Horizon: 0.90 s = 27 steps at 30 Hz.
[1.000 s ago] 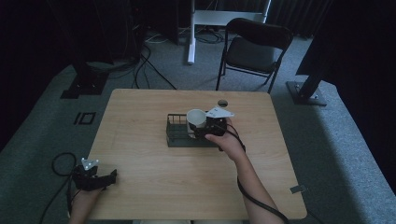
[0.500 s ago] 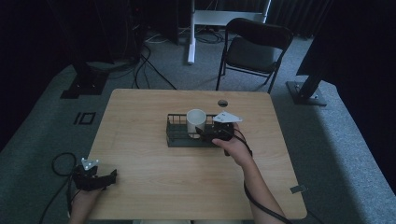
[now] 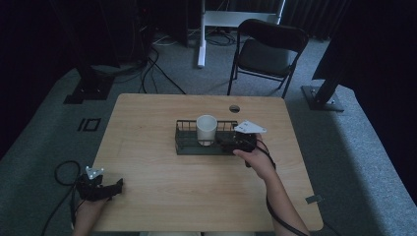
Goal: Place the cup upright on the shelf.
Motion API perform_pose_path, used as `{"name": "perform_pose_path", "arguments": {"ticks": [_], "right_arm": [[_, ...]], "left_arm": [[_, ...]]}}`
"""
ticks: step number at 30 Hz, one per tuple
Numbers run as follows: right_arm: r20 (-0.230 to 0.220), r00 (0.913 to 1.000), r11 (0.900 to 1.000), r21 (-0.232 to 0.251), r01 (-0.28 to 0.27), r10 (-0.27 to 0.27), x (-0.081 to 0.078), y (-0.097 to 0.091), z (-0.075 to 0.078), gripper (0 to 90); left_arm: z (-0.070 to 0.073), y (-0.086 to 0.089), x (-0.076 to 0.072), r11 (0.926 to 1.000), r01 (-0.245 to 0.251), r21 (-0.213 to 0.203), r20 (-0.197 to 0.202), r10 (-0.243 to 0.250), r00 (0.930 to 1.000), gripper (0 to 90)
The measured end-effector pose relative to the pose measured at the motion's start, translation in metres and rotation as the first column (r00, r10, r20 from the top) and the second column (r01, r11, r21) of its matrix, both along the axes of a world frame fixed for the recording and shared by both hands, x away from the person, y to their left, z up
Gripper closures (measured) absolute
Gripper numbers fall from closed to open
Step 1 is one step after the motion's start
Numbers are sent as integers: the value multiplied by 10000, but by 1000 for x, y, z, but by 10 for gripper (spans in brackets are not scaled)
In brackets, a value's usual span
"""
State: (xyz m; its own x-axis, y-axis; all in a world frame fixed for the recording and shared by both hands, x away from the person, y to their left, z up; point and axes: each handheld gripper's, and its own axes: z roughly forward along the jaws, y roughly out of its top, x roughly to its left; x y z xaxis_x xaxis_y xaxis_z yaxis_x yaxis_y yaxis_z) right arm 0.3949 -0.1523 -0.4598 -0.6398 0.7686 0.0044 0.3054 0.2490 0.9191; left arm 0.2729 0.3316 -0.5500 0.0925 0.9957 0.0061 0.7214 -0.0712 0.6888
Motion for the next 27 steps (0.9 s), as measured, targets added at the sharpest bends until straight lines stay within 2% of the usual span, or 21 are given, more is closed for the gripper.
{"name": "perform_pose_path", "arguments": {"ticks": [14,27], "right_arm": [[18,9993,9993,45,363,-363,-13,-28,-9,127],[-197,9977,9979,25,646,-645,-27,-47,-31,127]], "left_arm": [[0,0,0,10000,2,2,-1,-2,10000,10],[0,0,0,10000,1,3,-1,-1,10000,10]]}}
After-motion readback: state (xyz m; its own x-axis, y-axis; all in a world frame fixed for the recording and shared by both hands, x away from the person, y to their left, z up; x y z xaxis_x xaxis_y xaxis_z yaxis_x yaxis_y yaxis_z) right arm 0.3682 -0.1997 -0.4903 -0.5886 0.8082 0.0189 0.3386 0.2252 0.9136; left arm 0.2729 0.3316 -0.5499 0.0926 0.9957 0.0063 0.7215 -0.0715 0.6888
